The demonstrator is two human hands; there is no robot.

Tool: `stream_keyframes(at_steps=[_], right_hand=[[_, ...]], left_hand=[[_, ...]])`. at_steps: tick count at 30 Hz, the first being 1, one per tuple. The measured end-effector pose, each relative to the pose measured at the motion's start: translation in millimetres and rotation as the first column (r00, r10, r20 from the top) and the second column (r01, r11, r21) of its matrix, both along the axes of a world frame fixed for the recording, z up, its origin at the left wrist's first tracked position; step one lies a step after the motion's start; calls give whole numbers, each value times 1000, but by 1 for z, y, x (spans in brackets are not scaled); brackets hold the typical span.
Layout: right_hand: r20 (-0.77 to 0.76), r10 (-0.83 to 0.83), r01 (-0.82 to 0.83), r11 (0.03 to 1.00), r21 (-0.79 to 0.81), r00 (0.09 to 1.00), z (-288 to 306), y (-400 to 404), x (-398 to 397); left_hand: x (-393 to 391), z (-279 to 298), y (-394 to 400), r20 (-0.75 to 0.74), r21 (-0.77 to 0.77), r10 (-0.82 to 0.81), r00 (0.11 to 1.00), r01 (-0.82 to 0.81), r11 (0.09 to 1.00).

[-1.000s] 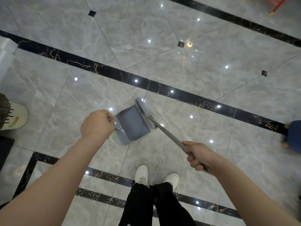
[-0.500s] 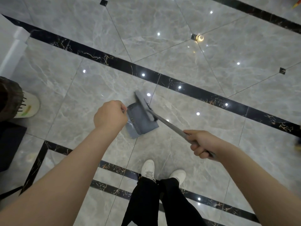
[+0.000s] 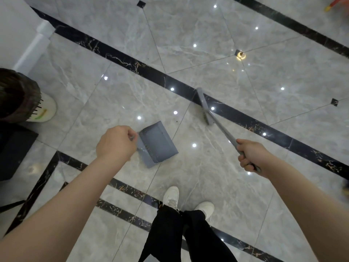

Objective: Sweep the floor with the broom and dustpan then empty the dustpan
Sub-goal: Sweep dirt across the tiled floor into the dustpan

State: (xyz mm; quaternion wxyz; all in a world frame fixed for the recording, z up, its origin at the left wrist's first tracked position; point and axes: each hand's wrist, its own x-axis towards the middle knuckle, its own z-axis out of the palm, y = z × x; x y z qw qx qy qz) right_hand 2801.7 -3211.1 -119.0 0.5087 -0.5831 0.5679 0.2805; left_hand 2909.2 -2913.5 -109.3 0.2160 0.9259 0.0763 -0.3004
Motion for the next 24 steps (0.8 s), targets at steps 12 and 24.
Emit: stream_keyframes(at_steps=[12, 24], right_hand=[[-17, 101, -96, 973, 209, 995, 28, 30, 2], [-59, 164, -137, 937, 321, 985, 2, 79, -5]], left_hand=[[-12, -7, 11, 42, 60, -13, 999, 10, 998], [-13, -11, 11, 65, 67, -29, 997, 25, 997]])
